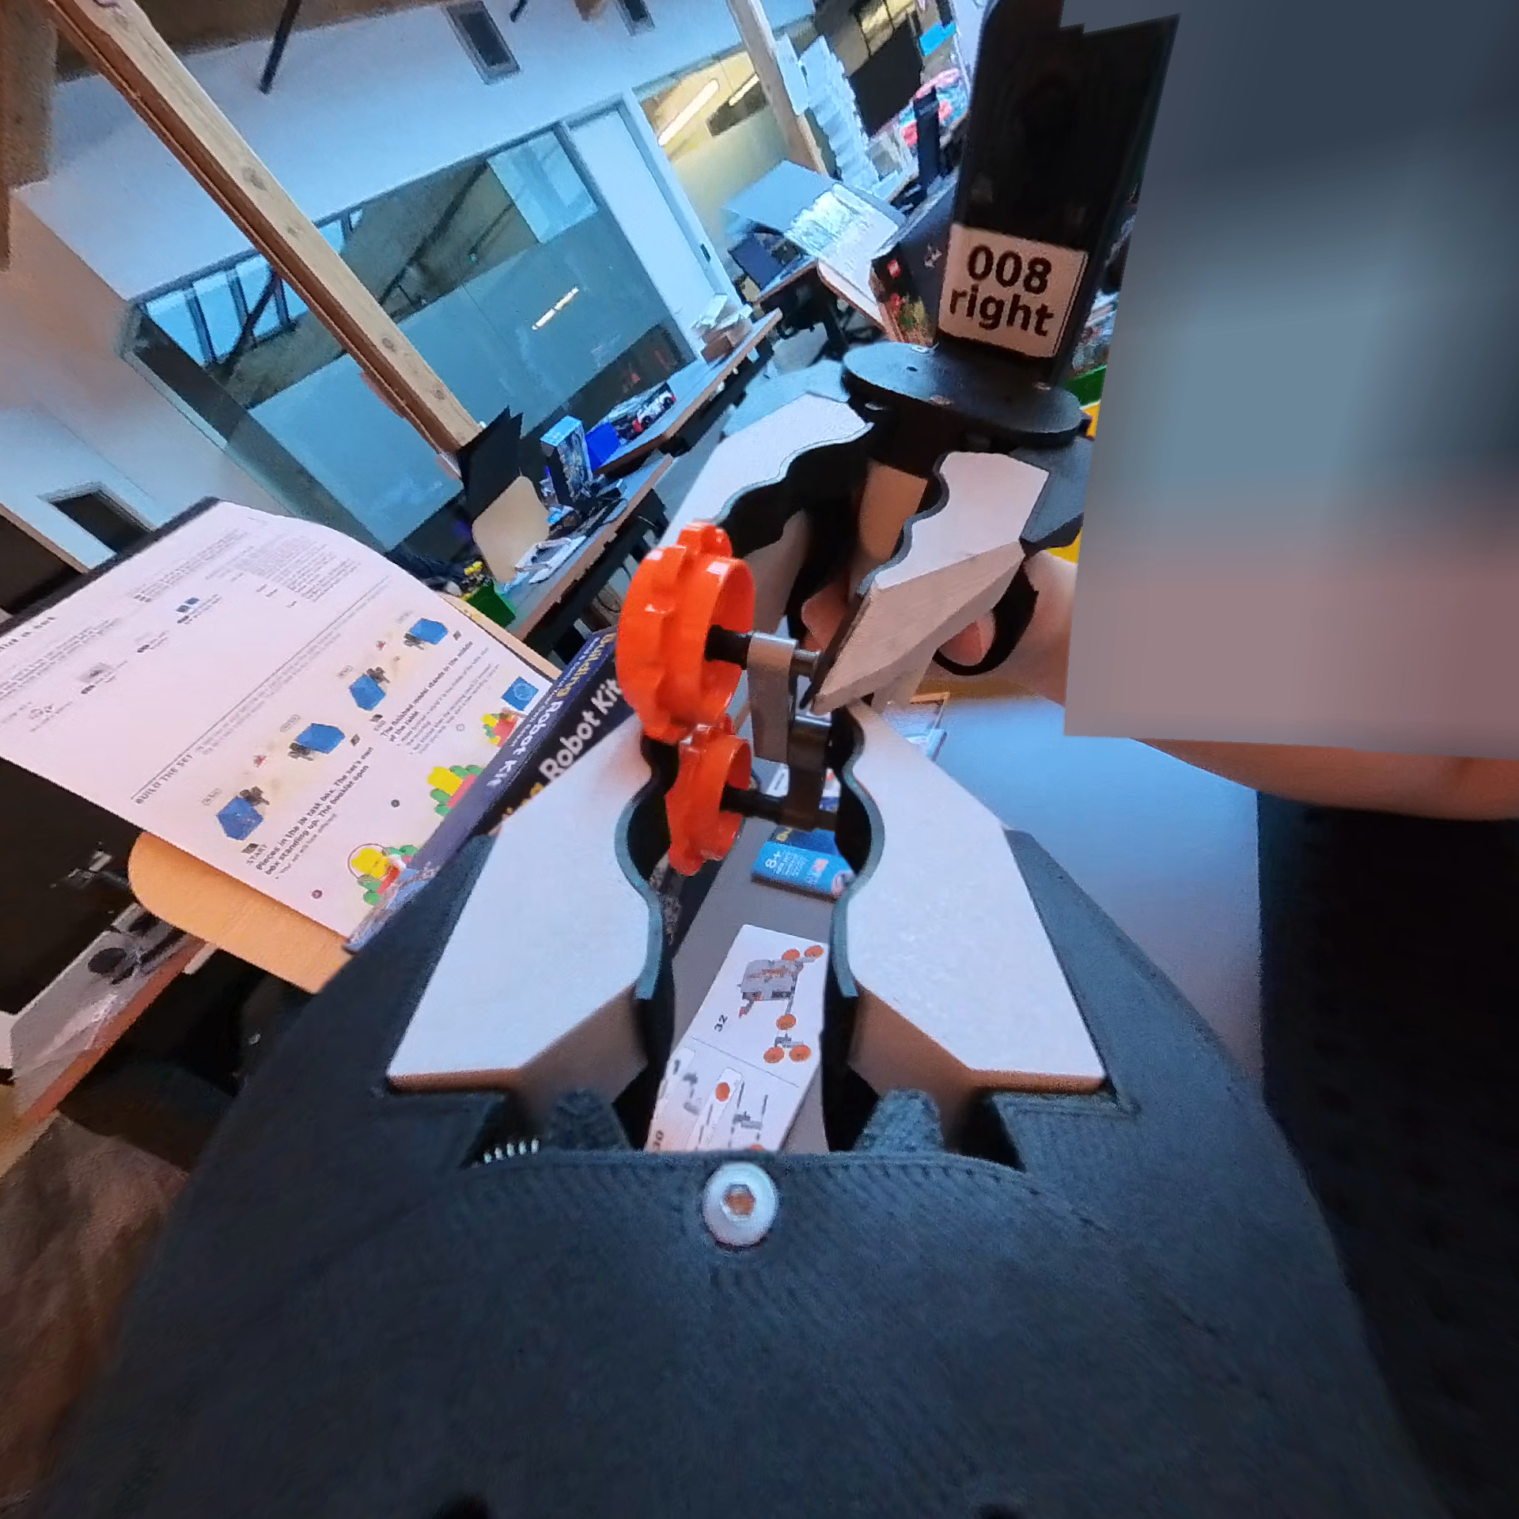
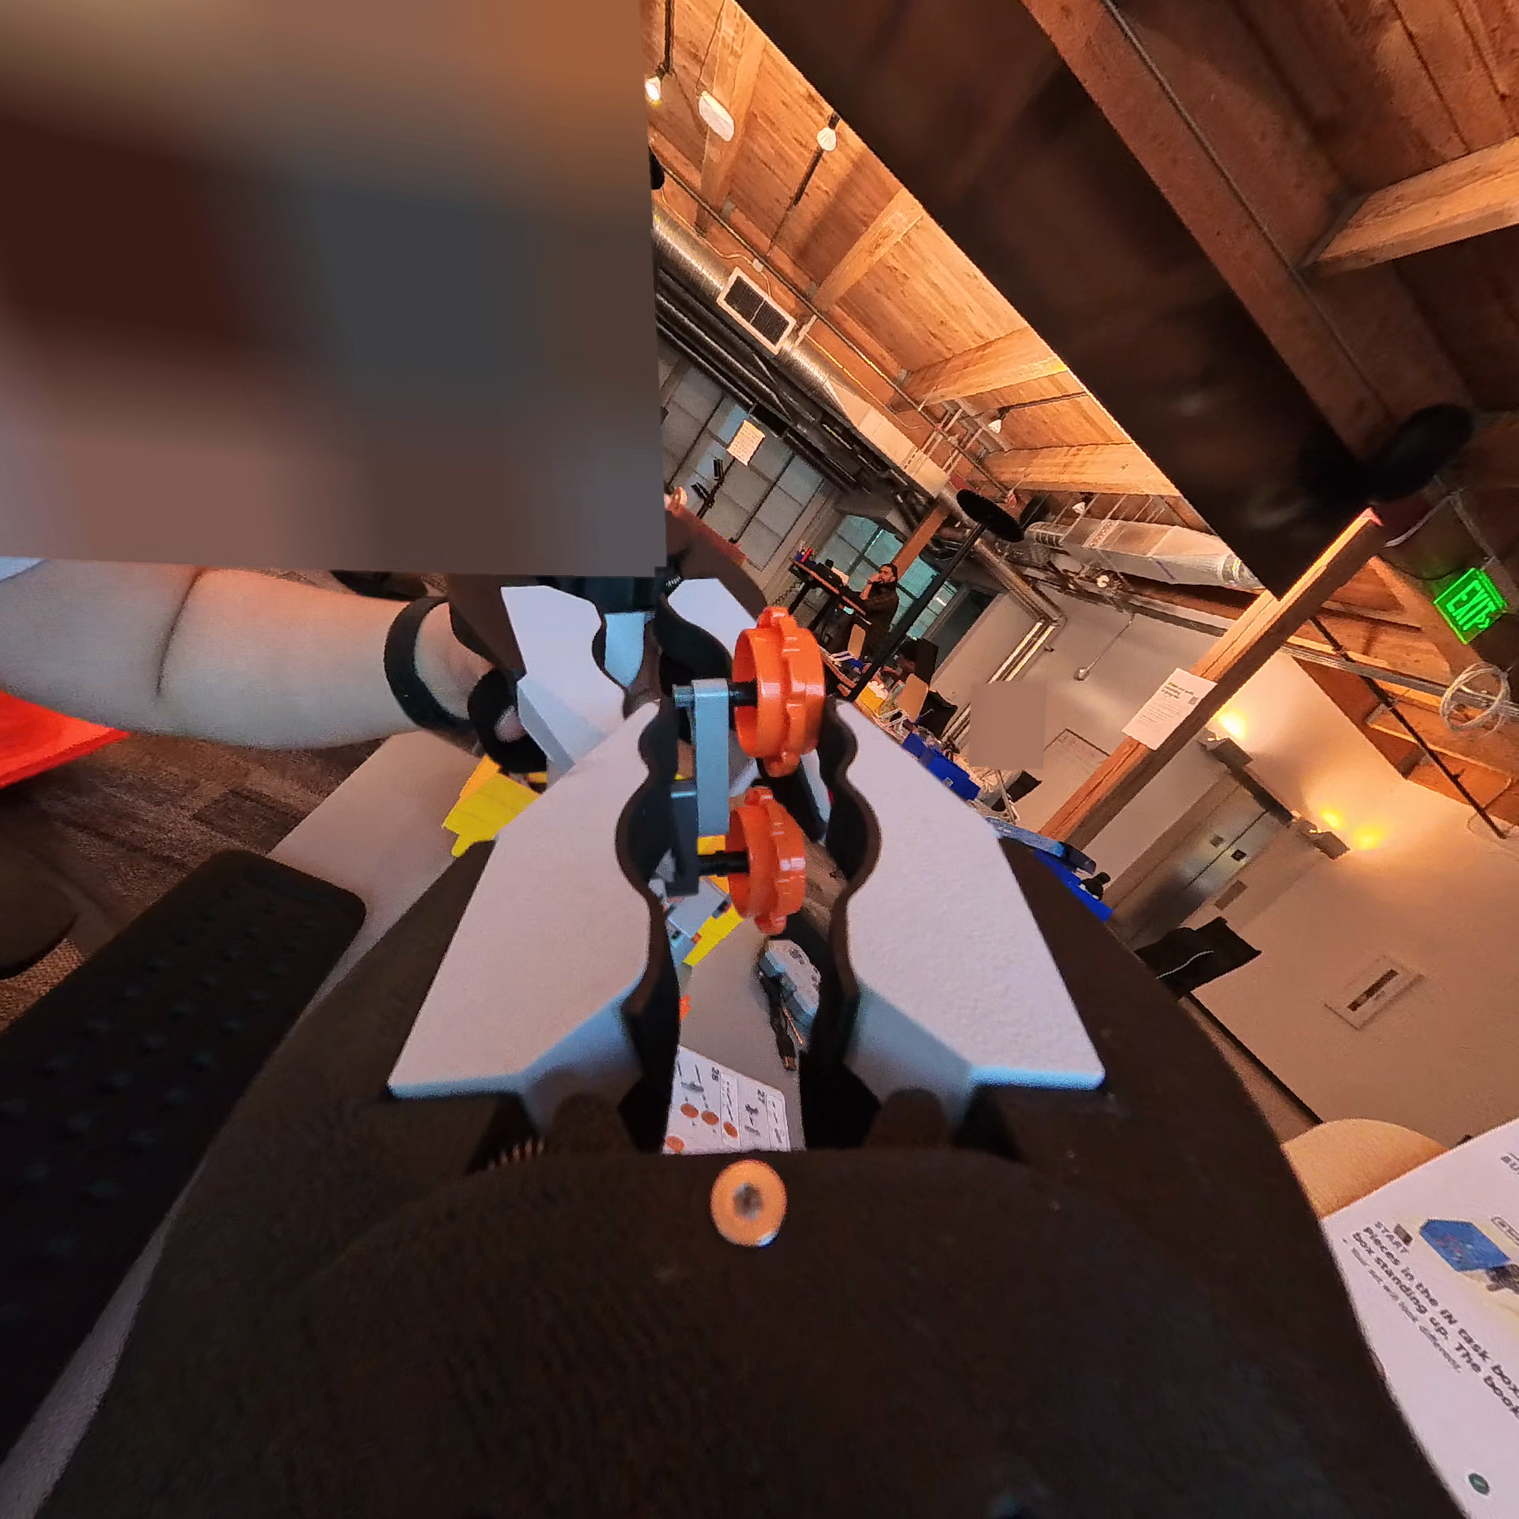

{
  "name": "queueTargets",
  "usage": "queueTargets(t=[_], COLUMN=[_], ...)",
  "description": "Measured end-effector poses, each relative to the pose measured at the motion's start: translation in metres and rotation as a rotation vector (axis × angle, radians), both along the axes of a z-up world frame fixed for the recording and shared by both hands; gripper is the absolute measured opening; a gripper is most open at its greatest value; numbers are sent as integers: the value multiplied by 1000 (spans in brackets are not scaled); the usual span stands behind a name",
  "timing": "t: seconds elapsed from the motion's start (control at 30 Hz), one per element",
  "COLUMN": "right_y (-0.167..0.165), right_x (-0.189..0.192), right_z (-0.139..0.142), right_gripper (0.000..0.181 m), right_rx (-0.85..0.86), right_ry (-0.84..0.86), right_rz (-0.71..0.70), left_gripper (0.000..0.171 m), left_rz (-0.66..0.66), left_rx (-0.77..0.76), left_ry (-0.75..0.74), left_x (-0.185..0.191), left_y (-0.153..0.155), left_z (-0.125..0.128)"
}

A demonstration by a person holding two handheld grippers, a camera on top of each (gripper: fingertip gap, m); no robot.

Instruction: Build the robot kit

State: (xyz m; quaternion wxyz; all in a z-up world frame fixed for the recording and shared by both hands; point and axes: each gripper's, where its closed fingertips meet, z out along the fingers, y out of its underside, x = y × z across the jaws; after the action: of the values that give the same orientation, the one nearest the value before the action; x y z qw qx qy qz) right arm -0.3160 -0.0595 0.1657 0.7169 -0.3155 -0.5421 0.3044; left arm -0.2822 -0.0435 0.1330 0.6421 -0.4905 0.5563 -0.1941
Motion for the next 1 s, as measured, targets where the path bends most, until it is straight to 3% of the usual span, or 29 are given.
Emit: queueTargets(t=[0.33, 0.47, 0.53, 0.63, 0.77, 0.83, 0.93, 1.0], right_y=[16, 22, 28, 36, 33, 34, 37, 41], right_x=[-12, -15, -15, -21, -32, -36, -37, -37], right_z=[-14, -19, -18, -26, -33, -36, -40, -41], right_gripper=[34, 33, 33, 33, 34, 34, 34, 34], right_rx=[39, 123, 196, 313, 415, 433, 469, 472], right_ry=[-47, -57, -47, -111, -134, -145, -158, -161], right_rz=[-93, -167, -262, -391, -433, -449, -481, -499], left_gripper=[37, 42, 34, 29, 26, 23, 1, 4], left_rz=[150, 143, 134, 120, 97, 111, 158, 195], left_rx=[168, 15, -102, -256, -388, -418, -387, -364], left_ry=[-5, -76, -161, -282, -407, -406, -353, -335], left_x=[-17, -38, -49, -60, -65, -64, -62, -62], left_y=[22, 19, 16, 14, 12, 13, 16, 20], left_z=[-8, -19, -20, -19, -9, -9, -15, -17])
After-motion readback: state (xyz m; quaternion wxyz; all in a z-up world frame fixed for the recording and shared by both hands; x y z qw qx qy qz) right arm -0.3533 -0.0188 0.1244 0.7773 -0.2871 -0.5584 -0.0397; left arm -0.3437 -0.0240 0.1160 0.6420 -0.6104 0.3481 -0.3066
